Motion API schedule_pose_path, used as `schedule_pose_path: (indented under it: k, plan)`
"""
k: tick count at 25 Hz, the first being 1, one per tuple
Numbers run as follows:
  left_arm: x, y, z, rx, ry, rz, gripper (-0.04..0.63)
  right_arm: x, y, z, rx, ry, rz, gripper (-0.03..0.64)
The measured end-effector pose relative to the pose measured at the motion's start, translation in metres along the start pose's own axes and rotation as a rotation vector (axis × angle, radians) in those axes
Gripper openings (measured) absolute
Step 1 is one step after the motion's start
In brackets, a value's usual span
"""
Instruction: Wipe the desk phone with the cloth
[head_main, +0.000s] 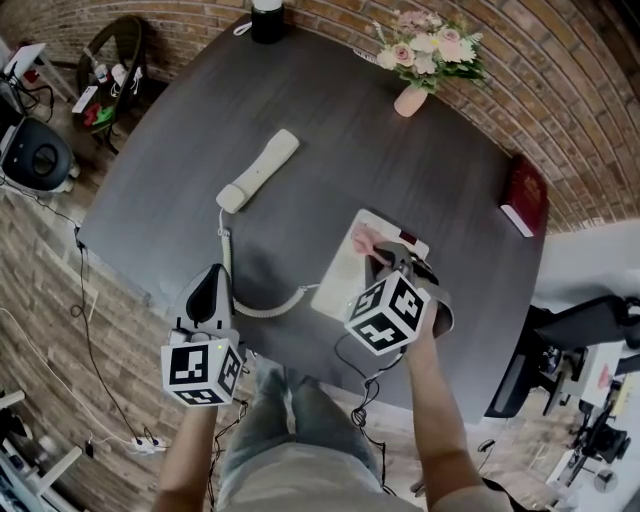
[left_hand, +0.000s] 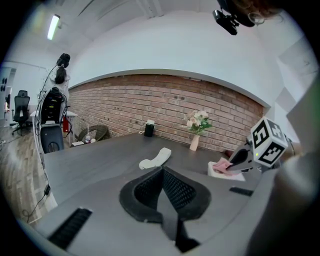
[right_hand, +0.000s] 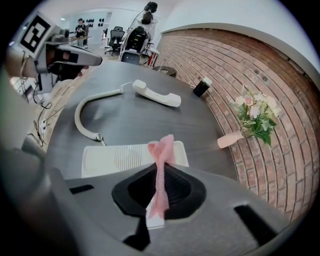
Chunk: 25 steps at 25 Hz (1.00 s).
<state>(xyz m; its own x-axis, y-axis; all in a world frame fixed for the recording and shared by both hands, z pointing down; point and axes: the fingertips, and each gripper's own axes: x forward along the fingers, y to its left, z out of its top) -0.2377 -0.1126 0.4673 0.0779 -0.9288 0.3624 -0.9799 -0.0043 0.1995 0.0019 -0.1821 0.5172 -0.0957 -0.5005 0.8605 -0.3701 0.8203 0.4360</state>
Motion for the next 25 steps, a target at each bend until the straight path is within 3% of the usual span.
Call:
schedule_pose_path:
  k: [25]
  plan:
    - [-0.021,-0.003,-0.012,0.007,0.013,-0.025,0.003,-0.014,0.037,-0.004,-0.013,-0.002,0.034,0.02]
